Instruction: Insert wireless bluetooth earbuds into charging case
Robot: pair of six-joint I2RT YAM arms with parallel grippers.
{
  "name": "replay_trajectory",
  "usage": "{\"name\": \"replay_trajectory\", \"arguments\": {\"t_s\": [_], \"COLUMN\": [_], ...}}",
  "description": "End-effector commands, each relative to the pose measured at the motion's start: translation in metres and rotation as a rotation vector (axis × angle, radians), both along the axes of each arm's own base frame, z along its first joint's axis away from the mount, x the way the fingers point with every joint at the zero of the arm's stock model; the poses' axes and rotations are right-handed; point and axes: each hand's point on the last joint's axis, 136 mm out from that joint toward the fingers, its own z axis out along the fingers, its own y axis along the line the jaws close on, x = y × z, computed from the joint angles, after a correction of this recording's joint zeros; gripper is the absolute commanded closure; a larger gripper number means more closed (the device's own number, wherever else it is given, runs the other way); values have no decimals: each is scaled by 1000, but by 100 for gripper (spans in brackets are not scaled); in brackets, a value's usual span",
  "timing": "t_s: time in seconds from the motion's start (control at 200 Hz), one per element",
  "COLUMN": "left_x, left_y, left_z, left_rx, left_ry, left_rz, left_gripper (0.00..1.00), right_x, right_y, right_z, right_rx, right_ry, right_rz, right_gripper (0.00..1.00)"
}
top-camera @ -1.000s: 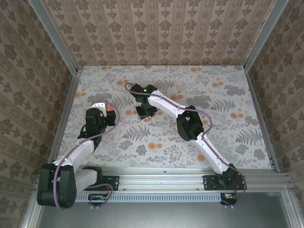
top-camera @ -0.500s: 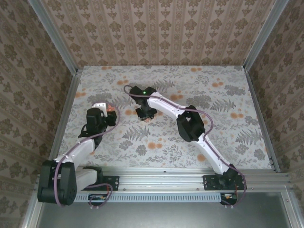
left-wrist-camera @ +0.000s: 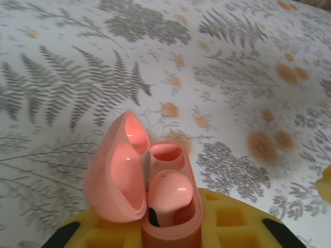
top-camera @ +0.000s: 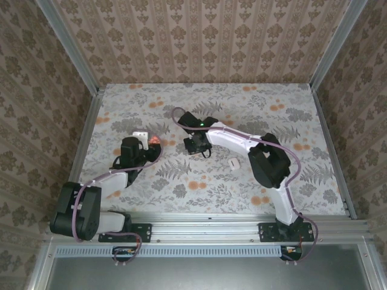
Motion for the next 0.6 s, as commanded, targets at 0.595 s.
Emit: {"name": "replay_trajectory", "arguments": {"t_s": [0.595], "left_x": [-7], "left_y": [-111], "left_z": [37], "left_rx": [-226], "left_ry": [-122], "left_rz": [-389], "left_gripper": [84], "right_x": [-1], "right_y": [-53], "right_z": [100], "right_rx": [258], "right_ry": [-405], "right_rz": [-188], "right_gripper": [76]}}
